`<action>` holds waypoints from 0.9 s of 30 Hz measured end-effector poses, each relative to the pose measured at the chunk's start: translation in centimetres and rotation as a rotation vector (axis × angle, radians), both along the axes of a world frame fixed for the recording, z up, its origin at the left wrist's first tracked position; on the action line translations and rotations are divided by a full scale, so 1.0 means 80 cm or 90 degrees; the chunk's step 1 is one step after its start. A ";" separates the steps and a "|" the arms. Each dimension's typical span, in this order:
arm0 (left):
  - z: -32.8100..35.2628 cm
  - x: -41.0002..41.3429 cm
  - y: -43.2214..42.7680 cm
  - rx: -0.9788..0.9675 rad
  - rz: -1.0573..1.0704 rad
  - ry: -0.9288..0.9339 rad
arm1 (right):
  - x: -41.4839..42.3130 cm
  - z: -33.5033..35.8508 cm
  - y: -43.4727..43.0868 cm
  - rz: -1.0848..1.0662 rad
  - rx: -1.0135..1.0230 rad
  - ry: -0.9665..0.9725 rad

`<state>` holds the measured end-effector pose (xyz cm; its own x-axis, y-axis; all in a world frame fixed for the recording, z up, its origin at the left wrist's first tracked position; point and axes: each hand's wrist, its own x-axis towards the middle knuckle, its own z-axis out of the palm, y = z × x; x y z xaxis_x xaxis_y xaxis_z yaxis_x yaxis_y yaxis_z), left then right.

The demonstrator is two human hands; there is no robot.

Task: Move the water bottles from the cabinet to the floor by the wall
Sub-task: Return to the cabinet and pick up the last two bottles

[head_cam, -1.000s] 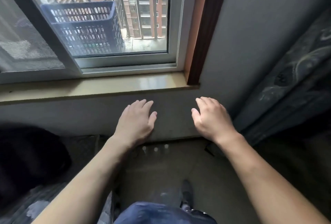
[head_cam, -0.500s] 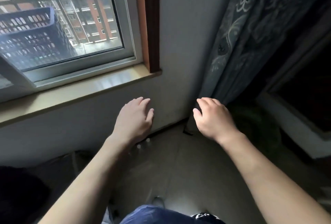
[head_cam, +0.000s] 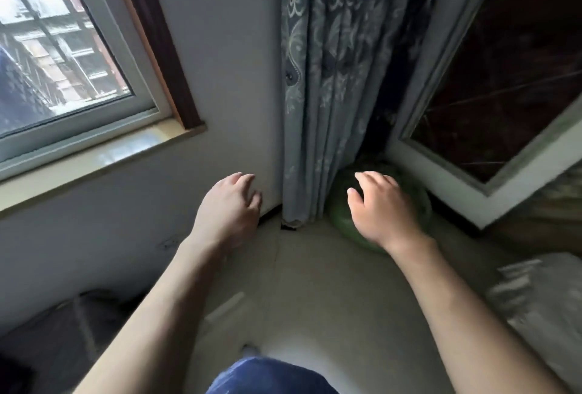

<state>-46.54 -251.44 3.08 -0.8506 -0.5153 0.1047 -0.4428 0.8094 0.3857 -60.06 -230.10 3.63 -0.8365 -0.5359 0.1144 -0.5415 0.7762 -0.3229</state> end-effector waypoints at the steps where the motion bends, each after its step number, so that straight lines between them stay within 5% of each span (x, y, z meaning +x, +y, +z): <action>1: -0.001 -0.004 0.020 -0.003 -0.008 0.001 | 0.000 0.000 0.022 -0.005 0.001 -0.001; 14: -0.001 -0.075 0.250 0.001 -0.136 -0.035 | -0.008 -0.001 0.271 -0.111 0.028 -0.036; 27: -0.005 -0.221 0.358 -0.021 -0.301 -0.033 | -0.072 0.002 0.417 -0.265 0.067 -0.066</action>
<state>-64.20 -222.77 2.65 -0.9955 -0.0677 0.0666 -0.0409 0.9384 0.3430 -65.86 -196.76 3.80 -0.9878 -0.1545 -0.0190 -0.1439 0.9528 -0.2674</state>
